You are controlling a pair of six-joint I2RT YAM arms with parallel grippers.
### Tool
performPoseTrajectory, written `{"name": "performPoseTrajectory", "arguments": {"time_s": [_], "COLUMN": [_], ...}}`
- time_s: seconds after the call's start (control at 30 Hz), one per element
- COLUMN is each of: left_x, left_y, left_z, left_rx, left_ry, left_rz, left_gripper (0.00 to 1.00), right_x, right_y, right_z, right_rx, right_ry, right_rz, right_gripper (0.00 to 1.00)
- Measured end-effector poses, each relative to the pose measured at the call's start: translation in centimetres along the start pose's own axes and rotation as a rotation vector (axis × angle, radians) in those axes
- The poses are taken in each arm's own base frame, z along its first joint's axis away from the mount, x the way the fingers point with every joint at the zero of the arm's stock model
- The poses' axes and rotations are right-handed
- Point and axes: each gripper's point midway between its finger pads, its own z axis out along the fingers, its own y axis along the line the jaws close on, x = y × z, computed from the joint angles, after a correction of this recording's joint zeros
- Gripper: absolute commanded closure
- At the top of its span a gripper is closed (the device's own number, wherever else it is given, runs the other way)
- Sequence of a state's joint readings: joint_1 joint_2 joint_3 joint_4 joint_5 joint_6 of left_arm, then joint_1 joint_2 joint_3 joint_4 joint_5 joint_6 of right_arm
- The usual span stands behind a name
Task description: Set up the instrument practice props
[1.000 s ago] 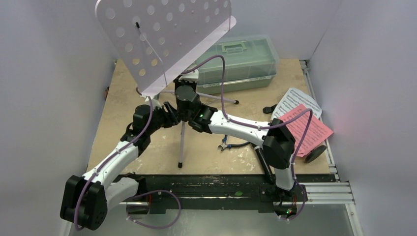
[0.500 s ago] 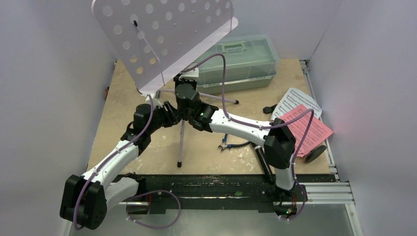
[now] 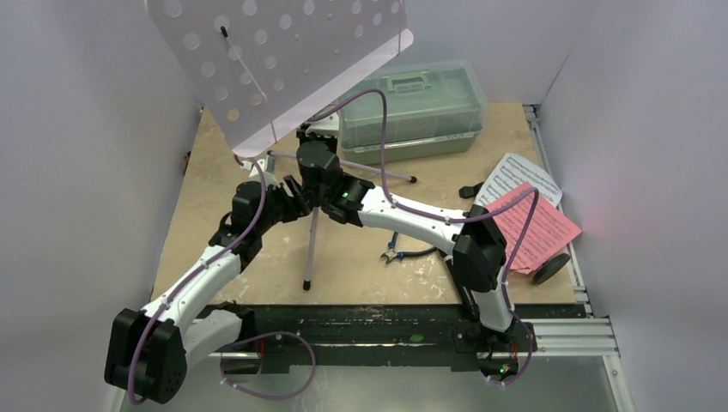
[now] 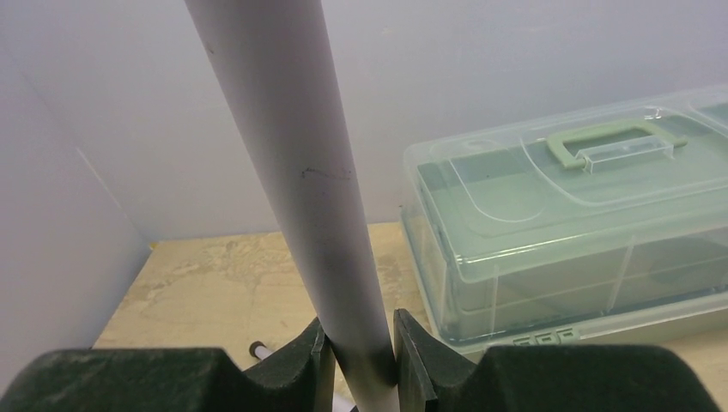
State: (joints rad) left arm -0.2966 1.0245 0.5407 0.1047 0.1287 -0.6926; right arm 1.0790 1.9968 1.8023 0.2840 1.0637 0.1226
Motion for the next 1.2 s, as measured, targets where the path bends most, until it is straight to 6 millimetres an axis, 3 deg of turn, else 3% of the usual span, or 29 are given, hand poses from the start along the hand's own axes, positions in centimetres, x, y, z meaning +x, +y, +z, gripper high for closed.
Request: {"name": "performPoseTrajectory", "arguments": {"time_s": [0.1,0.2,0.4,0.6,0.67,0.83,1.0,1.2], "left_x": [-0.3,-1.9,-5.4,-8.1,-8.8,-9.1,-8.3,-7.8], "left_y": [0.0,-0.3,-3.3,-5.1,-5.6,-5.3,-4.6,-5.3], "left_z": [-0.4,-1.5,-2.5,-1.6,-1.2,1.3,3.3,4.3], "left_rx": [0.007,0.029,0.147,0.23,0.256,0.241,0.239,0.282], "left_ry": [-0.002,-0.062,-0.185,-0.305,-0.335,-0.307,-0.274,-0.269], "left_rz": [0.02,0.045,0.115,0.166,0.189,0.241,0.242,0.256], "left_gripper": [0.31,0.26,0.23,0.26,0.31,0.42,0.34,0.32], "right_x": [0.2,0.6,0.7,0.7,0.7,0.7,0.7,0.5], "right_y": [0.0,0.0,0.0,0.0,0.1,0.1,0.0,-0.3], "right_z": [-0.1,-0.2,-0.2,-0.2,-0.2,-0.2,-0.1,0.3], "right_rx": [-0.006,-0.01,-0.019,-0.032,-0.037,-0.051,-0.056,-0.055], "right_ry": [0.002,0.009,0.021,0.033,0.037,0.047,0.053,0.053], "right_rz": [0.003,0.009,0.012,0.014,0.014,0.017,0.016,0.024], "right_gripper": [1.0,1.0,1.0,1.0,1.0,1.0,1.0,1.0]}}
